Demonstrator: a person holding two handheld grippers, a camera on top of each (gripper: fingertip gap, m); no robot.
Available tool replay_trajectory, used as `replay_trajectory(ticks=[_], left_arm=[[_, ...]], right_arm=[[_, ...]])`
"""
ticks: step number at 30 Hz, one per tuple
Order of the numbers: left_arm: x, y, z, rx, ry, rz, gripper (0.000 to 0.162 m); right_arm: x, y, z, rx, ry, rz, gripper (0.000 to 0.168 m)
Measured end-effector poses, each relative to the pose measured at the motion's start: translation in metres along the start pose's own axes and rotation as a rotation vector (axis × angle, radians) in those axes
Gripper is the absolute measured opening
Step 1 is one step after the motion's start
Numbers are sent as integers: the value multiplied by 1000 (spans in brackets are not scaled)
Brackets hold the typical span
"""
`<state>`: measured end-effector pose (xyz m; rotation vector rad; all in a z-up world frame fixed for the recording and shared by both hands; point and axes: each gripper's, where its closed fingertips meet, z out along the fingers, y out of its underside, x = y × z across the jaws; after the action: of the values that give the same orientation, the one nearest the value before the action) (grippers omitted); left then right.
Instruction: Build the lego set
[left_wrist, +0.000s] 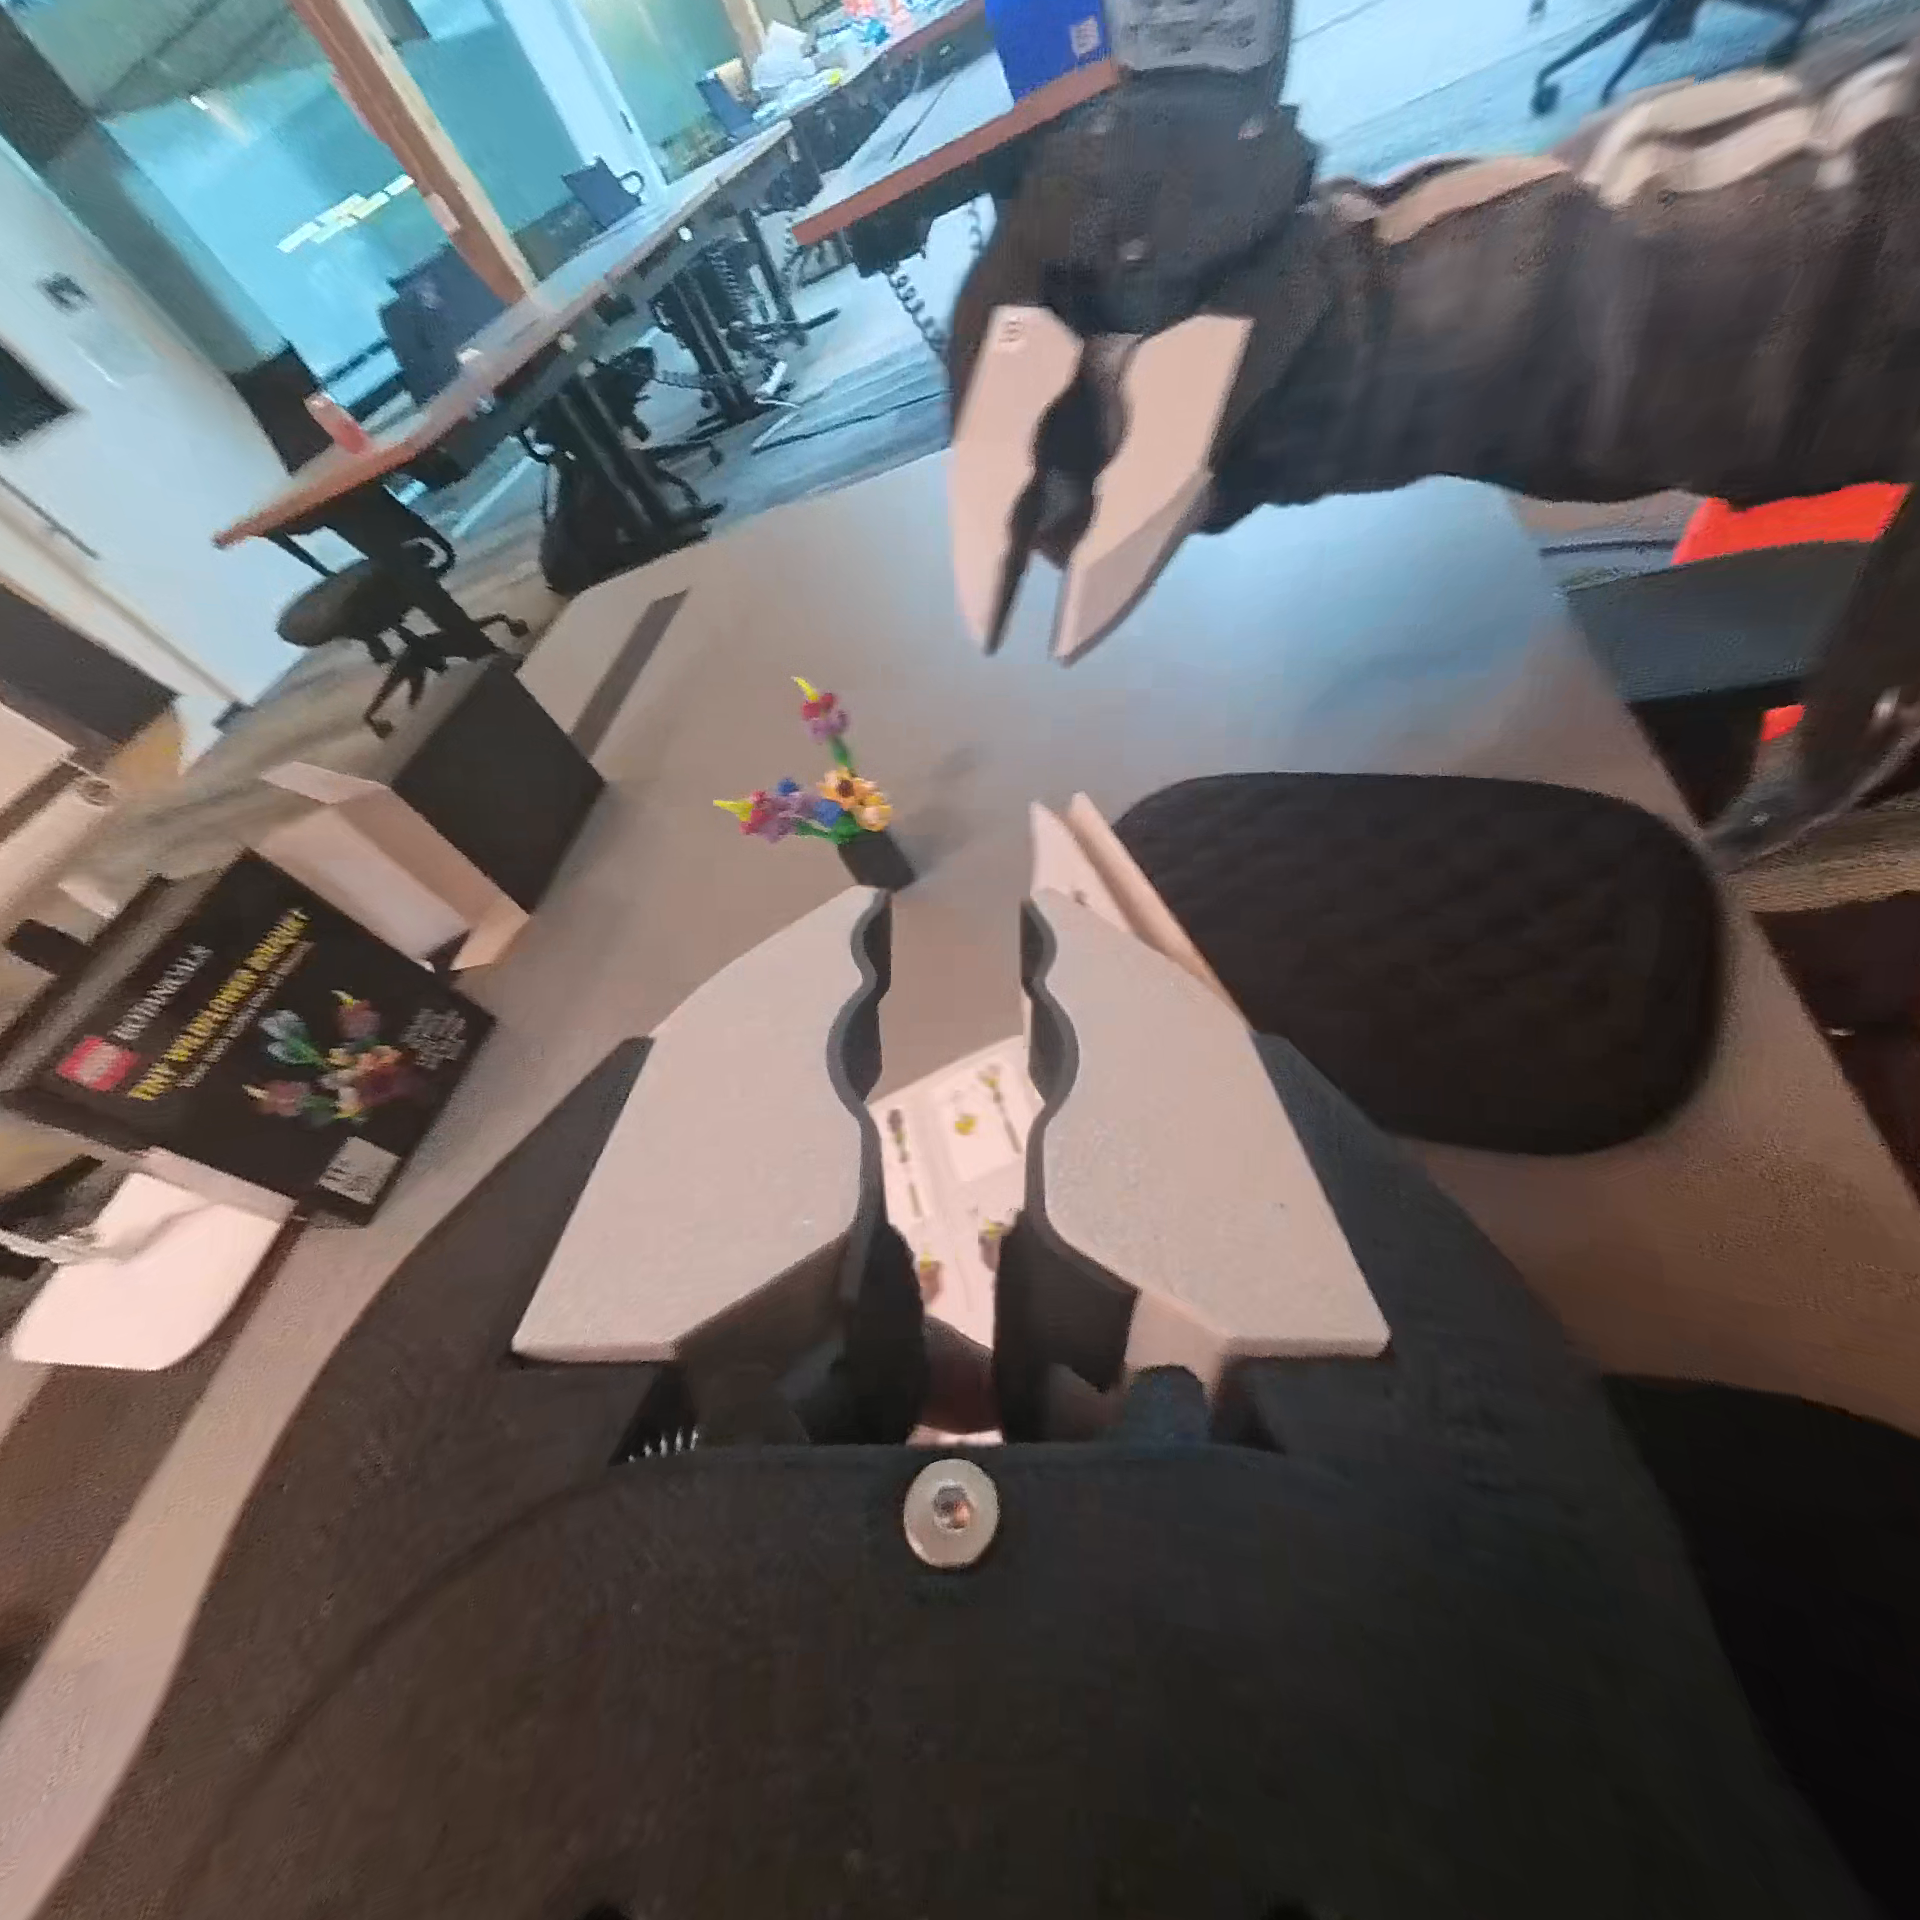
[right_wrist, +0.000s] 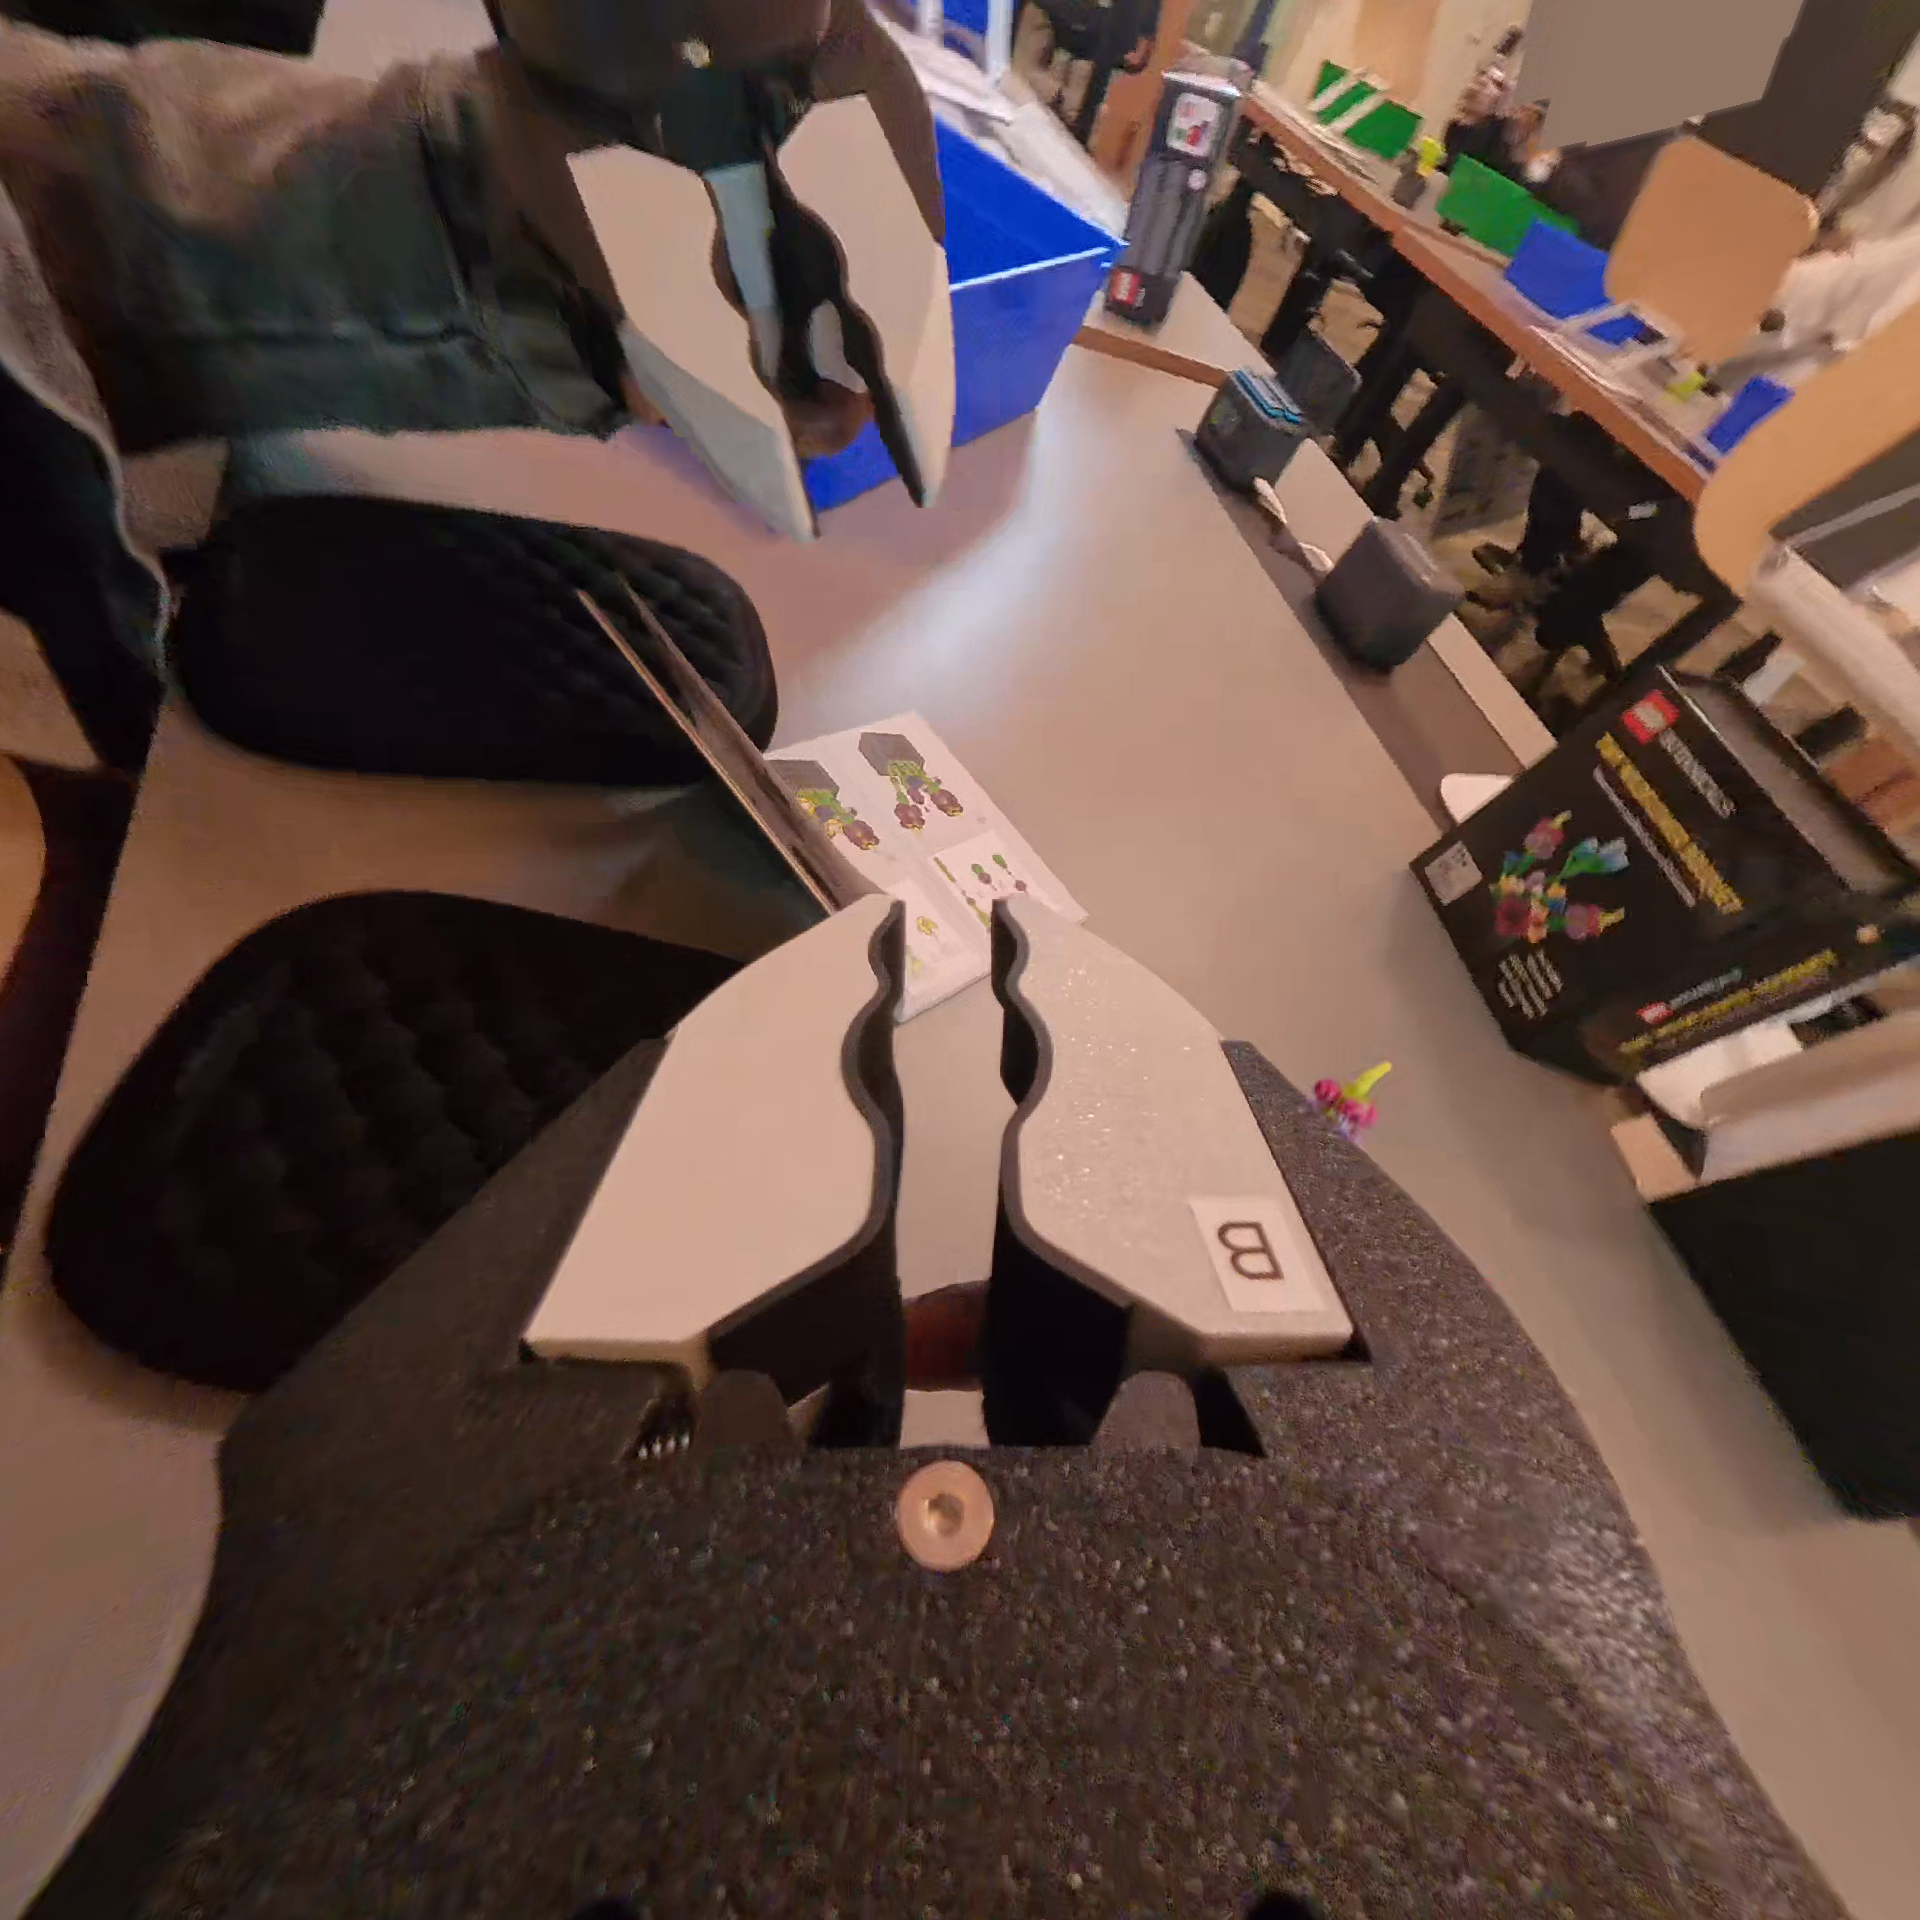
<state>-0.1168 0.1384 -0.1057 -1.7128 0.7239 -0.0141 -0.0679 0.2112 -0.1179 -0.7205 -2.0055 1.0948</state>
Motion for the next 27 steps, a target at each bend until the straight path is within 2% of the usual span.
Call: replay_trajectory(ticks=[3, 9, 17, 23, 27], left_arm=[[13, 5, -4, -38, -9, -19, 26], [22, 13, -11, -37, -48, -67, 26], [12, 33, -12, -113, -100, -77, 26], [10, 31, -9, -83, -85, -92, 26], [6, 27, -10, -62, -101, -98, 26]], right_arm=[[-7, 3, 11, -23, -158, -59, 13], [-10, 18, 30, -163, -312, -185, 13], [-7, 18, 39, -215, -360, -214, 12], [-17, 13, 40, -178, -425, -186, 6], [-24, 14, 45, -194, -486, -118, 15]])
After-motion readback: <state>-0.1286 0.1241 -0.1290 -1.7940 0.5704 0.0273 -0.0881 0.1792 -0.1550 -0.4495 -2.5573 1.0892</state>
